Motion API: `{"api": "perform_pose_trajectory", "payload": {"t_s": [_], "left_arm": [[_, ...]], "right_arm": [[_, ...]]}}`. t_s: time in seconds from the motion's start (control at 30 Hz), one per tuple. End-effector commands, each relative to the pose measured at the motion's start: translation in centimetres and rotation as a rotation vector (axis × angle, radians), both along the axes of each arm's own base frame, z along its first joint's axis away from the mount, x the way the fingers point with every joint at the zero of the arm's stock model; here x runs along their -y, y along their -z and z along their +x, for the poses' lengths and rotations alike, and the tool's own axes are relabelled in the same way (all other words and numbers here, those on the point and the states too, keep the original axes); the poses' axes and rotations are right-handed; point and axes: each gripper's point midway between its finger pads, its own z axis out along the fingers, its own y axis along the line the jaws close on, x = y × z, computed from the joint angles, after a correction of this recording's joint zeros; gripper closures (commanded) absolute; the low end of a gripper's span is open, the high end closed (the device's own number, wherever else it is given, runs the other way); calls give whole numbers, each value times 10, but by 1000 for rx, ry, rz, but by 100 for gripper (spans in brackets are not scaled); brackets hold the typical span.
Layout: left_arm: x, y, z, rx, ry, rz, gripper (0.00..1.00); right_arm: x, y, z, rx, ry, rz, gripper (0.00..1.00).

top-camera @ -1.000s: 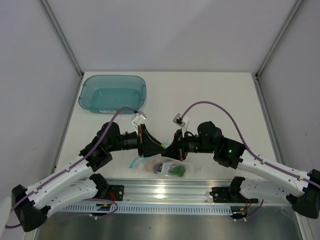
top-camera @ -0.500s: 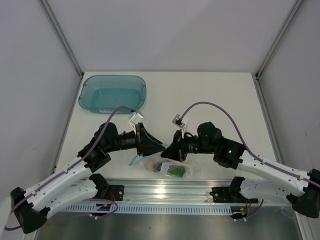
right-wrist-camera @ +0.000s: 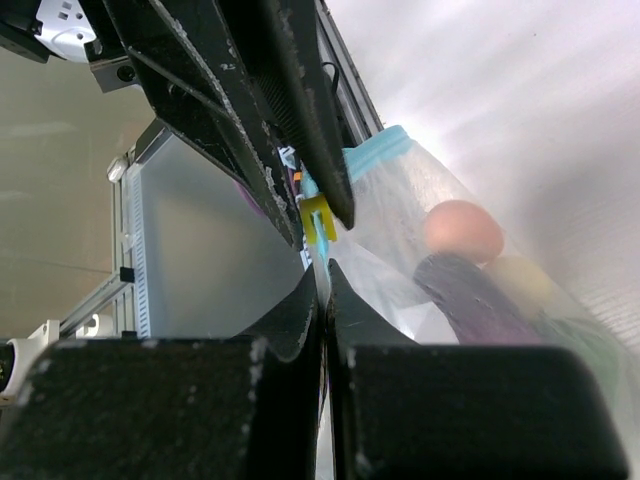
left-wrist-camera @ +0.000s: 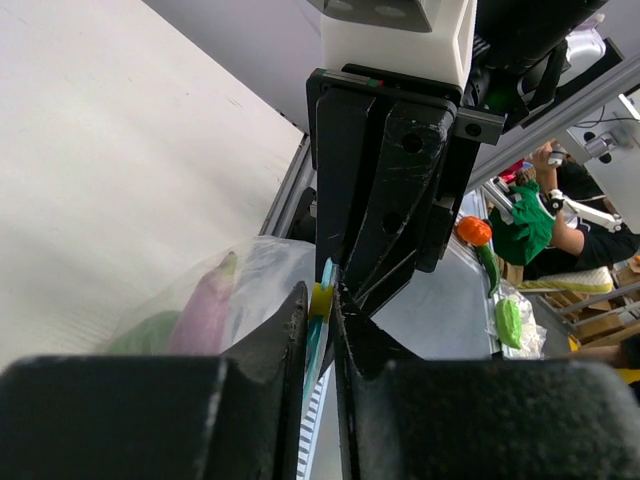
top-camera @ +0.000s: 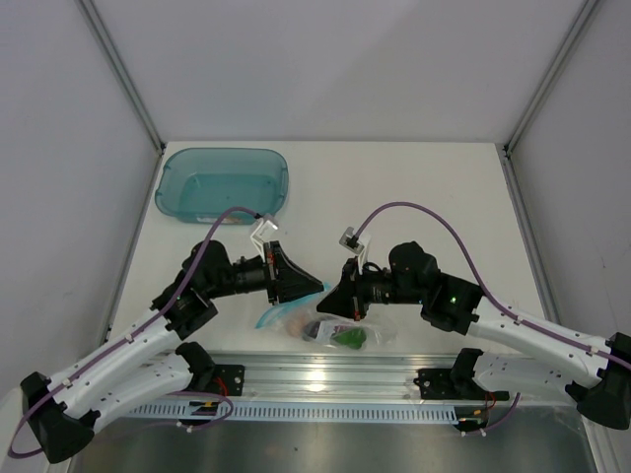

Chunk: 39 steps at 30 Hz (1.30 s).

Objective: Place the food in the zip-top bag and seal the zipper
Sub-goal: Zip the zipper food storage bag.

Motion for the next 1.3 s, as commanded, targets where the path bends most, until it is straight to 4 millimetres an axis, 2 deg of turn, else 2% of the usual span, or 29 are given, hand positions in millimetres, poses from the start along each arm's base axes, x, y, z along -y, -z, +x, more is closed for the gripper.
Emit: {"api": "perform_pose_trajectory", "payload": {"t_s": [0.0, 0.2, 0.4, 0.57, 0.63, 0.7, 0.73, 0.77, 0.87, 0.9, 0.97, 1.0, 1.1, 1.27], "left_arm": [[1, -16, -3, 31, 34, -41, 84], [1, -14, -8, 26, 62, -37, 99], [-1, -11, -12, 16, 74, -32, 99], [-3, -8, -15, 14, 85, -30, 99], [-5, -5, -13, 7, 80, -30, 99], [-6, -8, -15, 5, 89, -46, 99], [-7, -9, -14, 9, 86, -54, 100], [-8, -10, -14, 10, 90, -57, 99], [-8, -12, -14, 10, 93, -63, 99], [-9, -12, -14, 9, 96, -64, 99], [-9, -13, -14, 10, 94, -68, 99], [-10, -12, -13, 6, 93, -67, 99], [-10, -13, -15, 8, 104, -68, 99], [-10, -12, -17, 9, 119, -70, 99]], "right_arm": [[-4, -22, 1, 43, 3, 70, 100], [-8, -27, 7, 51, 19, 74, 100], [-5, -32, 18, 69, 91, 85, 100], [4, -46, 26, 101, 162, 139, 100], [7, -55, 23, 122, 154, 179, 100], [8, -56, 21, 133, 112, 188, 100], [5, -54, 8, 122, 19, 183, 100], [4, -52, 5, 119, -15, 175, 100], [3, -45, -6, 122, -94, 140, 94], [3, -45, -10, 124, -116, 136, 87], [4, -46, -16, 140, -168, 129, 80], [5, -45, -18, 142, -178, 123, 77], [6, -48, -15, 163, -173, 116, 76], [2, -47, -6, 153, -168, 86, 79]]}}
